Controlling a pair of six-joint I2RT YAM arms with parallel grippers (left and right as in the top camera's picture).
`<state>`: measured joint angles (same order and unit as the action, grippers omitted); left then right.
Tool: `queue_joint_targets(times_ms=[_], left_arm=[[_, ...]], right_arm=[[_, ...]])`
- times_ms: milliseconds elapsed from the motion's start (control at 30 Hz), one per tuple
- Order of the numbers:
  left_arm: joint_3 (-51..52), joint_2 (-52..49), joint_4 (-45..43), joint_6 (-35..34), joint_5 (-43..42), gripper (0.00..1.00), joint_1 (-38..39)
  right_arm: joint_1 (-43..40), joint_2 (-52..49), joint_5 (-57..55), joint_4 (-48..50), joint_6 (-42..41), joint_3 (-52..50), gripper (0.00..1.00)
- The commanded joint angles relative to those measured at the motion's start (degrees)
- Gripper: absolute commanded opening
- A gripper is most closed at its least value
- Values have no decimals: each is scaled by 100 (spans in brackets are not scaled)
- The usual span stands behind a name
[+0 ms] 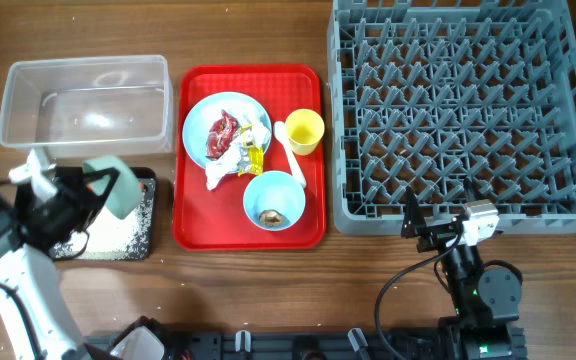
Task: Sort waste into correct bins and load items into the dishwasher rack
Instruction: 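Carry the empty green bowl back and set it on the red tray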
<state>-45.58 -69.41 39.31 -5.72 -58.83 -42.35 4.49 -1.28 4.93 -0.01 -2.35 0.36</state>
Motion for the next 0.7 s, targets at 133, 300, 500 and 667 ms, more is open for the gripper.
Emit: queue_joint_targets(times_ms=[133,300,500,667], left_arm=[[-973,304,293,-422,3276,4,3145],[-973,74,343,-424,4824,4,4962],[-970,-551,555,-551,4907,4,5792],[-970,-1128,894,-702,4887,4,5995]], right_arm=[[-22,-11,-20,22,-81,-7,100],[-22,-11,-20,22,-81,-7,100],[-22,-11,-20,22,-79,-7,99],[-22,-11,-20,22,-81,-7,100]])
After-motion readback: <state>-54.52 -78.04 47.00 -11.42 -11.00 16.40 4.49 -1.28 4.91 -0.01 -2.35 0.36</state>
